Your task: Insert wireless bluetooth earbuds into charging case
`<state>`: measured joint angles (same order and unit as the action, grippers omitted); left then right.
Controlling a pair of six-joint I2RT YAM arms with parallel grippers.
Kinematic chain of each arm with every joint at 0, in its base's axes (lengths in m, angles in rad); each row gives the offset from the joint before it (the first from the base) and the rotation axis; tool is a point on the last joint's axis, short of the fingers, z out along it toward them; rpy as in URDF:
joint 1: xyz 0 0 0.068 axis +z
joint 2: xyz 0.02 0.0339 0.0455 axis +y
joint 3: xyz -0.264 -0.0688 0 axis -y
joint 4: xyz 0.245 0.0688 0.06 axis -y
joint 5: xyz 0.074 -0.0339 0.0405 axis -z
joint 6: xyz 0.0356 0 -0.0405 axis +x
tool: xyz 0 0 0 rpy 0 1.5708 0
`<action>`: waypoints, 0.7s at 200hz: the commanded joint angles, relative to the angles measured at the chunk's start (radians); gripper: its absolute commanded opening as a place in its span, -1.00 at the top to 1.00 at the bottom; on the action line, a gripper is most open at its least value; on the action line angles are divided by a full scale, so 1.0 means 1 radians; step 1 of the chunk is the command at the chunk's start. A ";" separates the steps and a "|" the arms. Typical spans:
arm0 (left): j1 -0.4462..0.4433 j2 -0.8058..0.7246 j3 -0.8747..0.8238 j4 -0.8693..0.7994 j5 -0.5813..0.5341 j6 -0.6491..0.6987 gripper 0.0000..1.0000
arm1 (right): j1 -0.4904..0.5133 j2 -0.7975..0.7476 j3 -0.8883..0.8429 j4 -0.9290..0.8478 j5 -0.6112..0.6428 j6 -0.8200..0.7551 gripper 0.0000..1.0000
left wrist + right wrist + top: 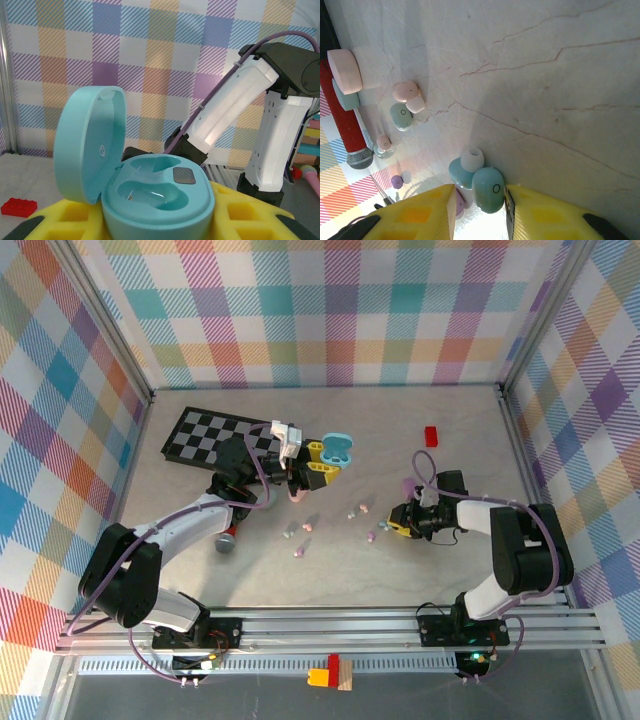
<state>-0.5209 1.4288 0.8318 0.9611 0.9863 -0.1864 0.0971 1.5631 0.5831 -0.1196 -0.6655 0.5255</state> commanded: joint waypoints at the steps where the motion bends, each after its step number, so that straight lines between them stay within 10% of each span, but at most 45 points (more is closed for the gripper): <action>1: 0.006 -0.033 0.011 0.007 0.023 0.024 0.29 | 0.003 0.015 -0.009 0.027 -0.029 0.012 0.43; 140: 0.006 -0.042 0.004 -0.008 0.025 0.039 0.29 | 0.064 0.061 0.049 -0.066 0.120 -0.009 0.44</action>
<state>-0.5209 1.4189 0.8318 0.9421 0.9859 -0.1673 0.1287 1.5803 0.6098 -0.1314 -0.6270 0.5419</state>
